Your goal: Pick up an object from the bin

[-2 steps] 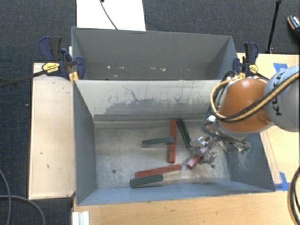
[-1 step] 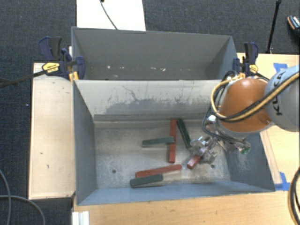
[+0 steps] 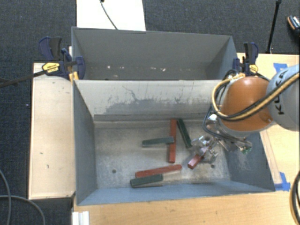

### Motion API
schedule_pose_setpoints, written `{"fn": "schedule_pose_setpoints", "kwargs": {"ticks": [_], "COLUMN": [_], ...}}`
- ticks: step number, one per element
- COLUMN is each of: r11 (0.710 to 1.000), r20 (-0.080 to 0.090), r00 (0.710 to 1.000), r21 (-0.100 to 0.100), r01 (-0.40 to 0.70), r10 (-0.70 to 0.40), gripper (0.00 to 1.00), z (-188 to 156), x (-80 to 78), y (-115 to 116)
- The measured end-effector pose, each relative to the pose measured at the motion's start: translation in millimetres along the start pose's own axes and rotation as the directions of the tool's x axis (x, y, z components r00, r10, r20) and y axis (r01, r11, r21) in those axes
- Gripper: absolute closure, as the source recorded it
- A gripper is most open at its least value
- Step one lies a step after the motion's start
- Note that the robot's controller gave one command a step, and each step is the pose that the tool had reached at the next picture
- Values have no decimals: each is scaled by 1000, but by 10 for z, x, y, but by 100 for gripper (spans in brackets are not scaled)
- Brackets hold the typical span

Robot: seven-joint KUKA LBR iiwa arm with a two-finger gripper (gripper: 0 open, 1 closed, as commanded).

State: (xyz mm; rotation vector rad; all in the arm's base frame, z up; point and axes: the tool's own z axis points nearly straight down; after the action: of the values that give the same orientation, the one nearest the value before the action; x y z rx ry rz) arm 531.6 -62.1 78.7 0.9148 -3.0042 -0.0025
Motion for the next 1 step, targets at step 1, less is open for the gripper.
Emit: {"fn": "schedule_pose_setpoints", "kwargs": {"ticks": [1], "r11": [1000], "r20": [-4], "r00": [1000], "r21": [-4], "r01": [-2], "r10": [2], "gripper": [100], "z": [-161], "x": [9], "y": [10]}}
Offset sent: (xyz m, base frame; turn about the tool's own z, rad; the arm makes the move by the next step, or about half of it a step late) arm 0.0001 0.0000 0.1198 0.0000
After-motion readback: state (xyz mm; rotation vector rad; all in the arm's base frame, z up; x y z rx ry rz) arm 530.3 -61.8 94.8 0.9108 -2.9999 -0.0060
